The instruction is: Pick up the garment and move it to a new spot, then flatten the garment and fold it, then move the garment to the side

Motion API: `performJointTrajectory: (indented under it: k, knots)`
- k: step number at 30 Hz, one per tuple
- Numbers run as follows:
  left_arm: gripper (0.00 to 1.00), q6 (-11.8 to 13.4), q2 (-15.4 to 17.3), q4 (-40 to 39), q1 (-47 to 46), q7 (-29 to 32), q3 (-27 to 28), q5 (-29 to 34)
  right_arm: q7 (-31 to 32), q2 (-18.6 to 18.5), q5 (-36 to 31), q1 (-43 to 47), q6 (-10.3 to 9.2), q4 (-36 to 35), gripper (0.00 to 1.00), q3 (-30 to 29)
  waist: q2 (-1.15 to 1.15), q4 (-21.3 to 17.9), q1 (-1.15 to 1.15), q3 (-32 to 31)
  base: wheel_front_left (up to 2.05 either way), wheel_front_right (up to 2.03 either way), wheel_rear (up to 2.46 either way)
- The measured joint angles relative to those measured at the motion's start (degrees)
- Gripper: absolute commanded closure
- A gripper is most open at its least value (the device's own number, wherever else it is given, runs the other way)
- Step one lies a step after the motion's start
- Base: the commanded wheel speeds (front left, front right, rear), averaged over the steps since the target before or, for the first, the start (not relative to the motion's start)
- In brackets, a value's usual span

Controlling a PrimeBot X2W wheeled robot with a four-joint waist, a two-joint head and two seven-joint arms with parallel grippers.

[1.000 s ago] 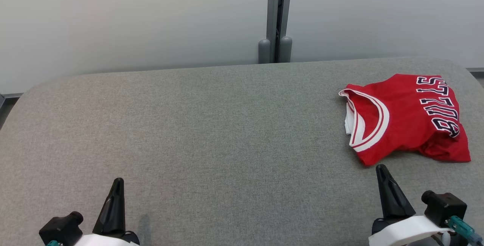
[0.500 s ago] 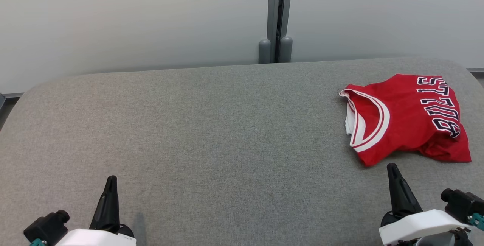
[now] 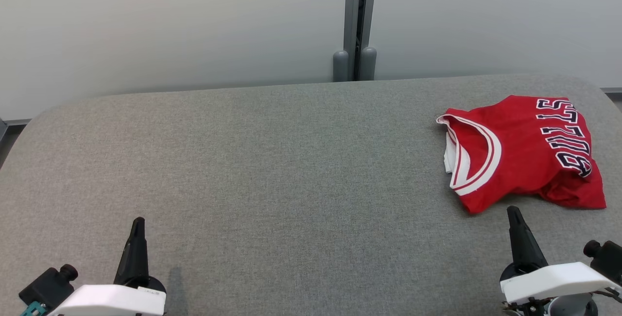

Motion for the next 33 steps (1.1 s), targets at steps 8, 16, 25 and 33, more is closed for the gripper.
performJointTrajectory:
  k: [8, 16, 25, 33]
  knots:
    - [1.00, 0.00, -0.10, -0.11, -0.49, 1.32, 0.34, -4.67, 1.52, -0.07, 5.36, -0.11, 0.00, -0.13, 1.00, -0.56, 0.00, 0.04, 0.00, -0.01, 0.00, 0.00, 0.00]
    - [1.00, 0.00, -0.21, -0.25, -1.49, 3.00, 0.87, -10.21, 2.98, -0.14, 11.60, -0.64, 0.00, -0.27, 1.00, -1.56, 0.00, 0.09, 0.00, -0.01, 0.00, 0.00, 0.00]
    - [1.00, 0.00, -0.29, -0.27, -1.81, 4.56, 1.29, -15.29, 4.55, -0.24, 17.38, -1.13, -0.01, -0.43, 1.00, -2.24, 0.00, 0.15, 0.00, -0.01, 0.00, 0.00, 0.00]
    - [1.00, 0.00, -0.35, -0.34, -2.64, 5.73, 1.70, -19.41, 5.90, -0.30, 22.01, -1.23, -0.01, -0.57, 1.00, -2.89, 0.00, 0.19, 0.00, -0.02, 0.00, 0.00, 0.00]
